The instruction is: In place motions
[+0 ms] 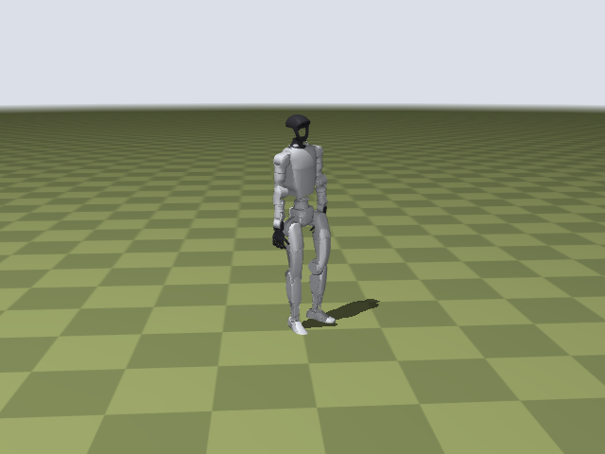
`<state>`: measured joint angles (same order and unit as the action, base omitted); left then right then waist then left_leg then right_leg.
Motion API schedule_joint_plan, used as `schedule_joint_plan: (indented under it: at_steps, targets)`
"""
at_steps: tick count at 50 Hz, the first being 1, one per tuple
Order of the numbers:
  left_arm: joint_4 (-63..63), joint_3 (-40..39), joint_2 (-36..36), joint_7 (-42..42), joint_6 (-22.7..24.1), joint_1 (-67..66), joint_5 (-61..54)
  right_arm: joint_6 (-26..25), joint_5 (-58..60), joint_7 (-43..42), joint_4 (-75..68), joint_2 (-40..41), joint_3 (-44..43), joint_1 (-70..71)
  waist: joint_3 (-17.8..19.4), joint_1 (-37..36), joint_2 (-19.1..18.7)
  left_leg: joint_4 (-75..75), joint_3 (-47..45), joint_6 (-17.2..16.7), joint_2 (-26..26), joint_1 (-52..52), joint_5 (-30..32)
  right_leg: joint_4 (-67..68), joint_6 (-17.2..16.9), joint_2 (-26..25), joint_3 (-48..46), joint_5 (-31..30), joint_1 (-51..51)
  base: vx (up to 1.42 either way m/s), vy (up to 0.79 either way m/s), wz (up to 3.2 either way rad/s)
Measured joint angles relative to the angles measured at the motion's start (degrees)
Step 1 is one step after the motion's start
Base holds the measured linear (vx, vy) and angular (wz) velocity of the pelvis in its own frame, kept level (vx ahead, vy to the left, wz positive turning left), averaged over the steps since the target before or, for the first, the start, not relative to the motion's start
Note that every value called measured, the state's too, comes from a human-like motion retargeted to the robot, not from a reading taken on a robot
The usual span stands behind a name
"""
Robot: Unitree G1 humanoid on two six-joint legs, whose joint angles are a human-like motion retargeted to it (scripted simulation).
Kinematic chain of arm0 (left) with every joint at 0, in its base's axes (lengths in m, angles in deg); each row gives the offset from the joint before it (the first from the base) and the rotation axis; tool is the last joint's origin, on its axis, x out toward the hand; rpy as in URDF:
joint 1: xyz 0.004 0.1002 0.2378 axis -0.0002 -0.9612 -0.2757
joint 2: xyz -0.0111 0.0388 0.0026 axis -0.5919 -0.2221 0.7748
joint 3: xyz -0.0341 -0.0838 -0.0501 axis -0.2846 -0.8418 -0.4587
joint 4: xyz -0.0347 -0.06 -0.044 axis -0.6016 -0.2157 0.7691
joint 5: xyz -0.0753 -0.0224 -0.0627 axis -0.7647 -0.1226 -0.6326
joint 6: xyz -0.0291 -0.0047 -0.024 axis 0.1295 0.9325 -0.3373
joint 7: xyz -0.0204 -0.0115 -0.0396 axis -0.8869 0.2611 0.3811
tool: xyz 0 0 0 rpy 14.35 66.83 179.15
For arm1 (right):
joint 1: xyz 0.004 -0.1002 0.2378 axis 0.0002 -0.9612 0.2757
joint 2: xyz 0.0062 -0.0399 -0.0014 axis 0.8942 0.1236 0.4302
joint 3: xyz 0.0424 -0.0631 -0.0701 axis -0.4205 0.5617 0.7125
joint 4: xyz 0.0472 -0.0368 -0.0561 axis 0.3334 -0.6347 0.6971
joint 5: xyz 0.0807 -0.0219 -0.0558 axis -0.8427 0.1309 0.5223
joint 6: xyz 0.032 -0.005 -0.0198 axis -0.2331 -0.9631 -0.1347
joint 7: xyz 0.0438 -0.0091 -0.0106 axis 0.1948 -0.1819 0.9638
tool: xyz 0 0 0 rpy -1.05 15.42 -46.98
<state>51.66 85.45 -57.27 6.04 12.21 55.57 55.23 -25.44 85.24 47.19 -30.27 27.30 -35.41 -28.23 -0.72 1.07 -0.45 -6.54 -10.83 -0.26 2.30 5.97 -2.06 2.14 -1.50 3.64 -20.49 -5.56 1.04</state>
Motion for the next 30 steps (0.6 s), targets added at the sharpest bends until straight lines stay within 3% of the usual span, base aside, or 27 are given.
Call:
schedule_joint_plan:
  at_steps: [5,10,13,16,20,25,30]
  targets:
    - [-3.8,2.0,0.2,0.1,0.2,2.0,0.4,0.0,-2.6,-0.6,0.2,0.1,-1.6,0.0,0.1,0.4,0.5,-1.8,-2.0,1.7,0.8,3.3,-2.7,0.0,0.1,2.6,-6.0,0.6,0.7,-0.05,-0.03,1.30]
    - [-9.1,5.1,1.1,-0.4,1.1,3.0,0.9,0.3,0.3,-0.3,1.9,0.3,-1.4,-2.0,-0.1,-1.2,3.7,-4.5,-27.2,4.2,-3.7,-0.4,-10.5,0.3,-0.2,7.3,-13.1,1.8,0.0,0.07,0.02,1.89]
    - [-11.3,6.1,1.5,-0.8,1.9,2.6,1.4,0.6,2.7,-0.5,3.4,0.5,-1.6,-3.3,-1.4,-0.1,4.8,-8.2,-35.5,5.3,-5.8,-1.6,-11.4,1.3,-0.6,9.5,-17.6,3.4,-0.7,0.23,0.07,2.29]
    - [-11.7,7.0,1.6,-0.9,2.1,2.0,2.3,0.8,3.1,-0.7,4.2,0.7,-2.2,-4.7,-3.1,1.2,4.0,-8.7,-34.0,6.1,-6.6,-0.8,-9.2,2.7,-1.0,9.6,-21.8,5.4,-1.7,0.39,0.08,2.17]
    - [-10.0,7.5,1.4,-0.9,1.9,1.6,3.7,0.7,1.3,-0.9,3.2,0.7,-3.4,-5.6,-3.5,-0.2,0.4,-1.2,-29.1,1.1,-6.3,-2.6,-3.8,5.1,-0.8,6.3,-26.9,8.3,-4.3,0.48,0.15,1.37]
    - [-6.2,5.0,1.0,-0.7,0.7,1.9,3.8,-0.1,0.0,-2.0,1.8,0.9,-4.0,-4.9,-2.2,-1.8,-2.1,1.4,-19.5,2.6,-5.3,-2.0,-1.8,12.0,0.6,7.8,-32.7,7.2,-7.5,0.49,0.18,1.15]
    - [-4.3,3.6,-0.4,0.1,0.3,1.7,2.7,0.8,0.3,-0.3,4.0,0.4,-3.9,-5.7,-1.3,-0.6,-6.8,2.5,-11.1,2.8,-7.1,-2.2,-0.4,31.6,9.4,11.9,-26.1,5.2,-3.0,0.42,0.12,1.85]
